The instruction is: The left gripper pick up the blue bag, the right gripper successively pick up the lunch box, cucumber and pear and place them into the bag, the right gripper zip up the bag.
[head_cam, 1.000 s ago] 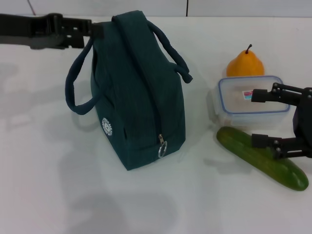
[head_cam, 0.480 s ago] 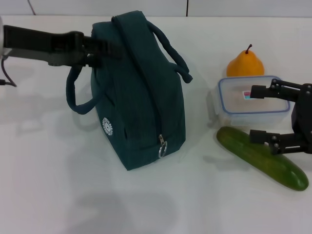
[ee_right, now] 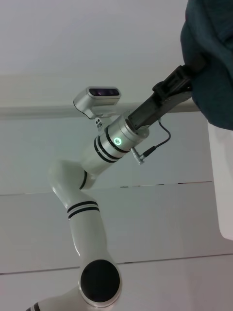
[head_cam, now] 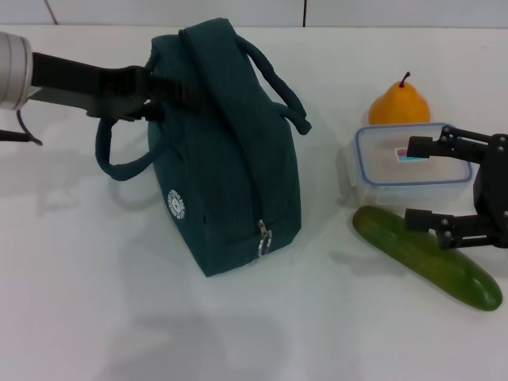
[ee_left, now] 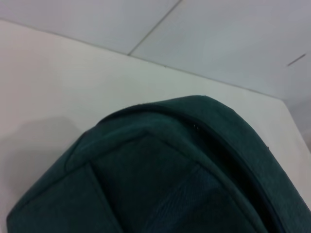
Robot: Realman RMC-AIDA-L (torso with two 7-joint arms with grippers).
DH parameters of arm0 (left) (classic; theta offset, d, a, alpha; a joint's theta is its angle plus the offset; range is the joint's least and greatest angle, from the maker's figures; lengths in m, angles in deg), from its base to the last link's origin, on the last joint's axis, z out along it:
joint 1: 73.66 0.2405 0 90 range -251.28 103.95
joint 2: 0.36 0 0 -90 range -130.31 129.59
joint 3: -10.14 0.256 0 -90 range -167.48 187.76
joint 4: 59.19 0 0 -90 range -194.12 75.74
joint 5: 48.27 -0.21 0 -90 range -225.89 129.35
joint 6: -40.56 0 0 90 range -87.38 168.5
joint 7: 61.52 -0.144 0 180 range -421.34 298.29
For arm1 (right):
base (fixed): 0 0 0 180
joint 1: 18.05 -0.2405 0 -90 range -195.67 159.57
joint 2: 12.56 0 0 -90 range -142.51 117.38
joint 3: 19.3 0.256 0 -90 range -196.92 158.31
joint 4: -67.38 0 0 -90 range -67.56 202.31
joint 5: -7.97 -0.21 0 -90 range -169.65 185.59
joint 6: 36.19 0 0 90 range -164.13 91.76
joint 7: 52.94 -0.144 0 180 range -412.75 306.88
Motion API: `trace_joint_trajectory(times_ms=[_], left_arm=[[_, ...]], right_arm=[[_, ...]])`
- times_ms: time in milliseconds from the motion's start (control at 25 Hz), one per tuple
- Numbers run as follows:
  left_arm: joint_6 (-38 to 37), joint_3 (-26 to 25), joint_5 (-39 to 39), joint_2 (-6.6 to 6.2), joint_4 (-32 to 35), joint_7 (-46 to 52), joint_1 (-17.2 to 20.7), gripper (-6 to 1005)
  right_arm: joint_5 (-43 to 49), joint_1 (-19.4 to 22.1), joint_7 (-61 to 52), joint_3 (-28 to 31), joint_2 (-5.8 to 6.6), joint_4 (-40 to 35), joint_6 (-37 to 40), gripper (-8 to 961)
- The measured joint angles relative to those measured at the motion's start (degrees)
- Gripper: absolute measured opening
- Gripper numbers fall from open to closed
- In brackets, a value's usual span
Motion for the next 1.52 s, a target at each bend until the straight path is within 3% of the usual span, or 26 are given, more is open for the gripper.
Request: trace_joint_trajectory(times_ms=[280, 480, 800, 960, 1120, 1280, 1520], left_arm=[[1.7, 1.0, 0.8, 1.33, 0.4, -13.9, 1.9, 719], [2.2, 1.5, -0.1, 1.0, -1.3, -14.3, 1.3, 664], [2.1, 1.2, -0.4, 0.41, 1.0, -13.8, 1.1, 319], [1.2, 1.2, 0.3, 0.11, 6.4, -12.5, 1.7, 164], [0.9, 1.5, 0.8, 0.64, 11.4, -11.0, 2.2, 42], [-0.1, 1.6, 1.0, 1.17, 13.3, -10.2, 2.4, 40], [-0.2, 1.7, 0.9, 1.25, 14.7, -8.8, 2.4, 40]], right_arm=[[0.0, 0.1, 0.0, 1.0, 0.08, 0.1, -0.1, 884], [0.1, 0.0, 0.0, 1.3, 0.0, 0.2, -0.5, 884], [0.0, -0.3, -0.4, 1.4, -0.11, 1.8, -3.2, 884], [0.0, -0.7, -0.5, 1.4, -0.25, 2.5, -4.1, 884], [0.0, -0.8, -0.7, 1.4, -0.34, 2.6, -6.1, 884], [-1.2, -0.7, -0.8, 2.0, -0.25, 3.8, -7.4, 884], [-2.1, 0.5, -1.9, 10.8, 0.72, 9.2, -7.2, 884]])
